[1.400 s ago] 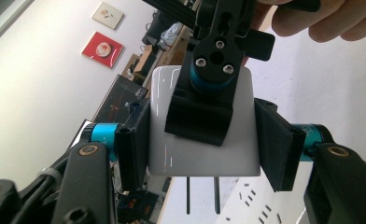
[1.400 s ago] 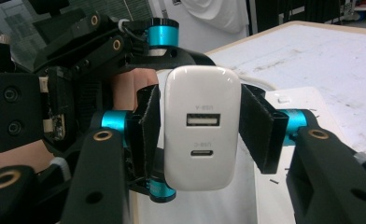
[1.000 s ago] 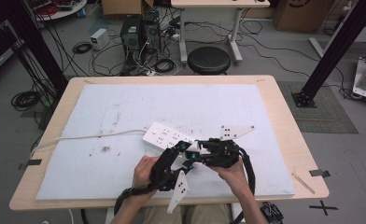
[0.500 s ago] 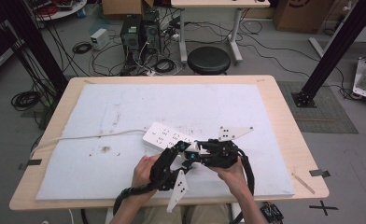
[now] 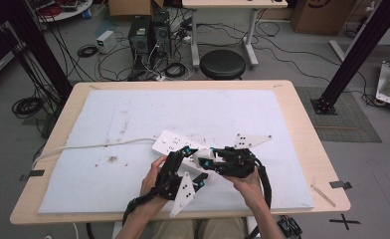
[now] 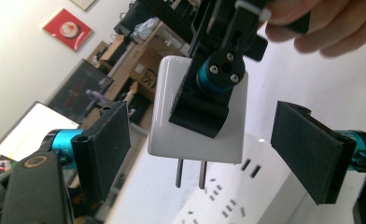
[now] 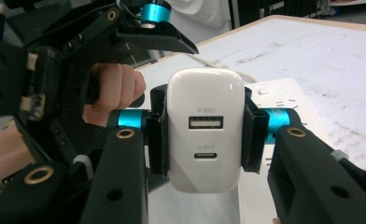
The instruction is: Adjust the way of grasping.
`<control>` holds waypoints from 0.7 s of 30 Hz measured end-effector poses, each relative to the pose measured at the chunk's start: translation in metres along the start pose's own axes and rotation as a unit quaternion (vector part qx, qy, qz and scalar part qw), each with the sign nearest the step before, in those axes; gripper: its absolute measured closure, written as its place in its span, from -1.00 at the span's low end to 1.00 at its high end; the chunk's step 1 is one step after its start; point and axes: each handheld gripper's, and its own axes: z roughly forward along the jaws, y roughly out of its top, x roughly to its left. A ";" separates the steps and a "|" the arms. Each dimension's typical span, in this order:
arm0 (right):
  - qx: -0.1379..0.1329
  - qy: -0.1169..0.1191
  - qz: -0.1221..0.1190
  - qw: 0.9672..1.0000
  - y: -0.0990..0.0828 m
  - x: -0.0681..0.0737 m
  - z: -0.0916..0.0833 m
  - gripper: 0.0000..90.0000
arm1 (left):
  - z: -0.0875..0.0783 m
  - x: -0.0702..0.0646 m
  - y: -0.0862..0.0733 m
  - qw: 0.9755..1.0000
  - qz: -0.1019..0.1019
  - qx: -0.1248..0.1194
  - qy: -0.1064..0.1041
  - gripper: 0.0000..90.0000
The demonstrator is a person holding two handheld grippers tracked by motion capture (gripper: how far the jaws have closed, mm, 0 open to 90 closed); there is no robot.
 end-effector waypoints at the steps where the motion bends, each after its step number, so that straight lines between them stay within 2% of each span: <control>1: 0.001 -0.002 -0.001 1.000 0.000 0.000 0.000 0.40 | -0.001 0.003 -0.001 1.000 -0.024 -0.005 -0.011 -0.58; 3: 0.005 -0.011 -0.004 1.000 0.001 -0.002 0.000 0.40 | -0.002 0.007 -0.003 0.999 -0.047 -0.009 -0.020 -0.58; 4: 0.005 -0.011 -0.004 1.000 0.001 -0.002 0.000 0.40 | -0.002 0.007 -0.003 0.999 -0.047 -0.009 -0.020 -0.58; 5: 0.007 -0.016 -0.003 1.000 0.001 -0.003 0.000 0.40 | -0.003 0.010 -0.004 0.998 -0.063 -0.008 -0.018 -0.58; 6: 0.012 -0.025 -0.005 1.000 0.003 -0.005 -0.001 0.40 | -0.004 0.013 -0.007 0.996 -0.082 -0.008 -0.024 -0.58; 7: 0.012 -0.025 -0.005 1.000 0.003 -0.005 -0.001 0.40 | -0.004 0.013 -0.007 0.996 -0.082 -0.008 -0.024 -0.58; 8: 0.017 -0.034 -0.007 0.999 0.004 -0.006 -0.002 0.40 | -0.005 0.015 -0.009 0.995 -0.099 -0.010 -0.029 -0.58; 9: 0.017 -0.034 -0.007 0.999 0.004 -0.006 -0.002 0.40 | -0.006 0.016 -0.010 0.994 -0.107 -0.011 -0.031 -0.58; 12: 0.029 -0.048 -0.014 0.998 0.004 -0.007 -0.002 0.40 | -0.009 0.022 -0.018 0.988 -0.146 -0.013 -0.039 -0.58; 13: 0.029 -0.048 -0.014 0.998 0.004 -0.007 -0.002 0.40 | -0.009 0.022 -0.018 0.988 -0.146 -0.013 -0.039 -0.58; 14: 0.033 -0.052 -0.015 0.998 0.004 -0.007 -0.002 0.40 | -0.012 0.026 -0.024 0.984 -0.175 -0.010 -0.041 -0.58; 16: 0.047 -0.065 -0.019 0.997 0.005 -0.009 -0.001 0.40 | -0.016 0.030 -0.029 0.980 -0.195 -0.004 -0.044 -0.58; 17: 0.047 -0.065 -0.019 0.997 0.005 -0.009 -0.001 0.40 | -0.016 0.030 -0.029 0.980 -0.195 -0.004 -0.044 -0.58; 18: 0.053 -0.069 -0.021 0.996 0.006 -0.009 -0.001 0.40 | -0.020 0.034 -0.035 0.975 -0.218 -0.001 -0.041 -0.58; 19: 0.064 -0.079 -0.025 0.994 0.008 -0.009 -0.001 0.40 | -0.022 0.036 -0.038 0.973 -0.226 0.003 -0.037 -0.58; 20: 0.068 -0.081 -0.030 0.994 0.010 -0.010 -0.002 0.40 | -0.024 0.037 -0.040 0.971 -0.239 0.004 -0.033 -0.58; 21: 0.068 -0.081 -0.030 0.994 0.010 -0.010 -0.002 0.40 | -0.024 0.037 -0.040 0.971 -0.239 0.004 -0.033 -0.58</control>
